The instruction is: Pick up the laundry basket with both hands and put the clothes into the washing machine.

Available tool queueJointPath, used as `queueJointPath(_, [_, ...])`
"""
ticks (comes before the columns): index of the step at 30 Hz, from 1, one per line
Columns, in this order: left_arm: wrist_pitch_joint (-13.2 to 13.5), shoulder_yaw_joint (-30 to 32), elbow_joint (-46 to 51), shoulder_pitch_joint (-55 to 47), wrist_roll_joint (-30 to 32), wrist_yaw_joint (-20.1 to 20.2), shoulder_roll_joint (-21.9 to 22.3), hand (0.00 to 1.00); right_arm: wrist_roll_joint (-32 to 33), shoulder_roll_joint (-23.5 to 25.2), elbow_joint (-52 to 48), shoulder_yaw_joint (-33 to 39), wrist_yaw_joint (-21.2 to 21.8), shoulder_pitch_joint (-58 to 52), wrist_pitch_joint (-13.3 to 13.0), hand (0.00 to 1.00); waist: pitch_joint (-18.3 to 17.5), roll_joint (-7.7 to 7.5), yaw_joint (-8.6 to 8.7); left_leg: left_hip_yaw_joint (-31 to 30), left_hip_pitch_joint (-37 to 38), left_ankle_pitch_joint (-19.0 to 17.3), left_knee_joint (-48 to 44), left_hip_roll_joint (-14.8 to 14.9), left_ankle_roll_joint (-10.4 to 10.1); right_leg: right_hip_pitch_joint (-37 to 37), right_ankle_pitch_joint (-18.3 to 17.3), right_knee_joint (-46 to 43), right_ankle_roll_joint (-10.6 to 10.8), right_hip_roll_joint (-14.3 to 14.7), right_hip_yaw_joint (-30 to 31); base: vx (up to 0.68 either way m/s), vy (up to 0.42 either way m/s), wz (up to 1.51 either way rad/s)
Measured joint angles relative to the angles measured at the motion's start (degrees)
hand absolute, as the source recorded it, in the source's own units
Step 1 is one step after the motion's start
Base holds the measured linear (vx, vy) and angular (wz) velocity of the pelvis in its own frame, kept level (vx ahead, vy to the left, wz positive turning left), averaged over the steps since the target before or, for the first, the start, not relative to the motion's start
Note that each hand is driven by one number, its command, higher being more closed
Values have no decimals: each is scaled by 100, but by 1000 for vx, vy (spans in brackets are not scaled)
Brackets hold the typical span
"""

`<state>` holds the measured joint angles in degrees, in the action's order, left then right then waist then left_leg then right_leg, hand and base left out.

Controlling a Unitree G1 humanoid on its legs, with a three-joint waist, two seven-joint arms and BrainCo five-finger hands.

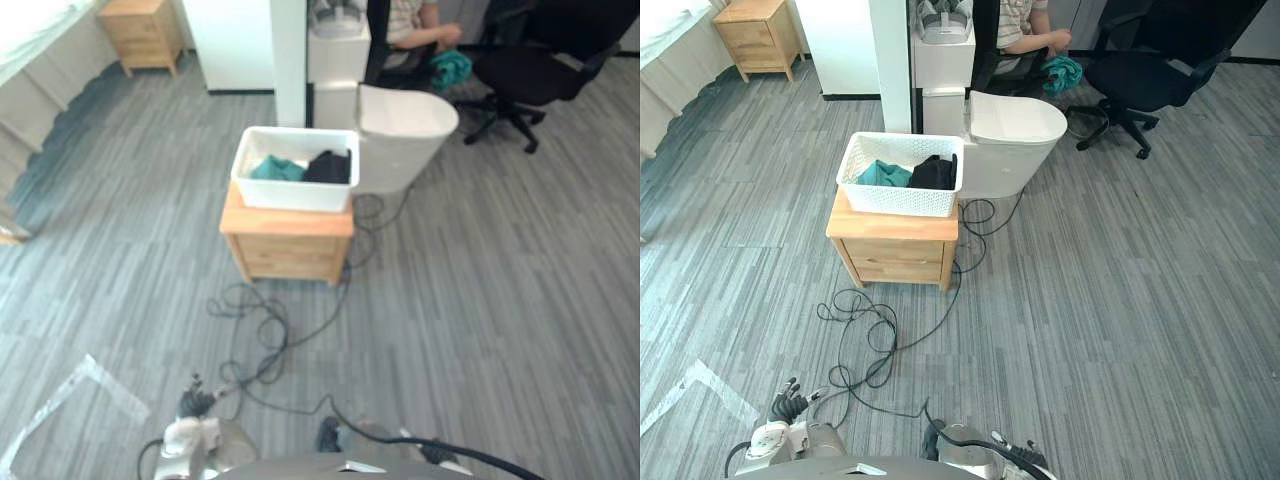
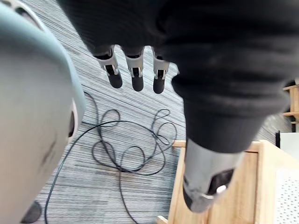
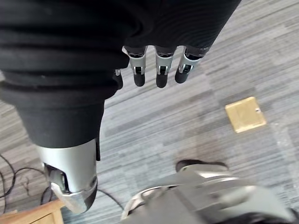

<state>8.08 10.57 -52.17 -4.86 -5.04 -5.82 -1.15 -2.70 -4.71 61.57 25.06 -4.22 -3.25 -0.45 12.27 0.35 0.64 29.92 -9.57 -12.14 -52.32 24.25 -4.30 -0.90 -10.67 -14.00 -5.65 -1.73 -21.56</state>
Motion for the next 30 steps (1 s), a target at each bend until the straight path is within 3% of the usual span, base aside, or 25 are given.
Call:
queueJointPath(1, [1,-67,-8,-1,9,-3,-3,0,1,-38,-40,-59,-4,142,-62,0,-1,5,-31,389,-68,2,1480,-278,-31,-264,36,253,58,-22,125,384,-1,-37])
queueJointPath(3, [2,-84,-16,1,10,-3,2,0,0,-35,-127,-28,-6,219,-82,0,-1,3,-51,477,-76,159,2601,-527,-117,-424,47,403,140,-42,231,344,38,-40])
queueJointPath(4, [4,-160,-14,1,14,-3,2,0,-4,-32,-228,-26,-5,242,-123,0,-4,6,-65,376,-68,480,3726,-823,-144,-565,25,535,267,-79,342,357,135,-47])
queueJointPath(6, [13,-158,-47,-23,12,-1,3,0,-28,-50,-236,-79,-5,227,-231,0,-23,40,-71,-91,-230,802,4550,-975,-146,-832,-149,646,568,-106,569,440,231,-57])
queueJointPath(8, [48,-139,-87,-30,6,-1,1,0,-160,-48,-203,-188,-3,95,-206,0,-74,46,-102,-308,-230,1001,4510,-977,-86,-1028,-369,644,821,-177,746,386,310,-45])
queueJointPath(9, [52,-102,-84,-28,7,3,-37,0,-193,-30,-193,-194,1,49,-201,0,-116,-30,-110,-309,-244,1200,4380,-1037,-136,-1061,-469,612,906,-293,811,413,335,-35])
queueJointPath(10, [68,67,-75,-43,2,7,-109,0,-225,114,-163,-201,11,-81,-193,0,-244,-264,-108,-323,-410,1015,3829,-1211,-106,-988,-674,410,1046,-623,879,467,287,-24])
queueJointPath(11, [81,208,-77,-48,-69,3,-107,0,-225,182,-1,-180,28,-190,-190,0,-362,-410,-111,-361,-677,548,3159,-1289,-81,-831,-835,-10,1169,-848,947,576,352,-20])
queueJointPath(12, [76,281,-80,-46,-123,2,-110,0,-225,184,92,-171,35,-200,-171,0,-368,-403,-108,-366,-718,493,2927,-1291,-60,-711,-855,-349,1205,-948,973,495,293,-13])
queueJointPath(13, [73,302,-89,-48,-212,-4,-110,0,-205,208,181,-137,44,-265,-163,0,-378,-391,-106,-364,-708,499,2715,-1334,-33,-459,-842,-1065,1227,-1120,1010,475,337,0])
queueJointPath(14, [59,278,-129,-40,-279,0,-121,0,-175,233,214,24,49,-296,-170,0,-364,-469,-86,-313,-522,364,2482,-1485,186,120,-571,-2670,1382,-1548,1129,454,323,8])
queueJointPath(16, [12,245,-148,-43,-271,0,-180,0,-183,259,224,28,59,-269,-161,0,-320,-424,-14,-302,-292,95,2308,-1561,387,651,-222,-4069,1517,-1740,1339,446,221,15])
queueJointPath(18, [-23,76,-133,-69,-270,-12,-222,0,-226,183,165,-76,47,-110,-162,0,-258,-364,-18,-197,428,20,2705,-1573,489,1250,-465,-4891,1141,-1733,961,391,76,-19])
queueJointPath(20, [-21,-16,-129,-108,-269,-9,-207,0,-224,118,-12,-223,38,-64,-168,0,-211,-270,-25,-40,861,82,3129,-1543,391,1541,-659,-4648,900,-1692,526,432,48,-43])
queueJointPath(21, [-21,-77,-129,-110,-269,-10,-198,0,-220,72,-172,-332,38,-38,-197,0,-191,-214,5,47,1107,132,3400,-1527,314,1764,-770,-4219,813,-1691,152,500,-29,-53])
queueJointPath(22, [-19,-175,-126,-83,-266,-11,-196,0,-214,-14,-269,-537,32,8,-202,0,-154,-136,38,178,1427,227,3773,-1470,155,1956,-723,-2833,754,-1565,-407,347,-75,-39])
queueJointPath(23, [-17,-180,-125,-52,-264,-11,-198,0,-211,-21,-281,-595,28,7,-206,0,-160,-143,52,193,1495,265,3840,-1487,91,1968,-511,-2239,725,-1513,-516,440,-134,-18])
queueJointPath(24, [-12,-184,-117,-15,-261,-11,-221,0,-211,-5,-285,-665,24,-15,-208,0,-195,-220,84,194,1584,309,3958,-1579,12,1956,209,-1300,595,-1447,-549,383,-158,11])
queueJointPath(25, [-22,-194,-209,99,-248,-26,-136,0,-204,-54,-258,-670,20,16,-207,0,-148,-99,128,137,1732,309,4069,-1514,-167,1873,771,-1146,408,-1299,-439,367,-154,8])
queueJointPath(26, [-1,-227,-248,105,-207,-15,4,0,-219,-136,-253,-689,13,10,-213,0,-217,93,123,163,1745,425,4157,-1428,-230,1856,748,-1110,314,-1176,-402,335,-152,1])
queueJointPath(30, [-3,-107,-253,130,-300,-27,238,0,-227,-306,-210,-637,-1,-16,-186,0,-232,221,124,124,1985,930,4316,-1376,-262,1577,435,-1162,-9,-1119,-508,251,-125,6])
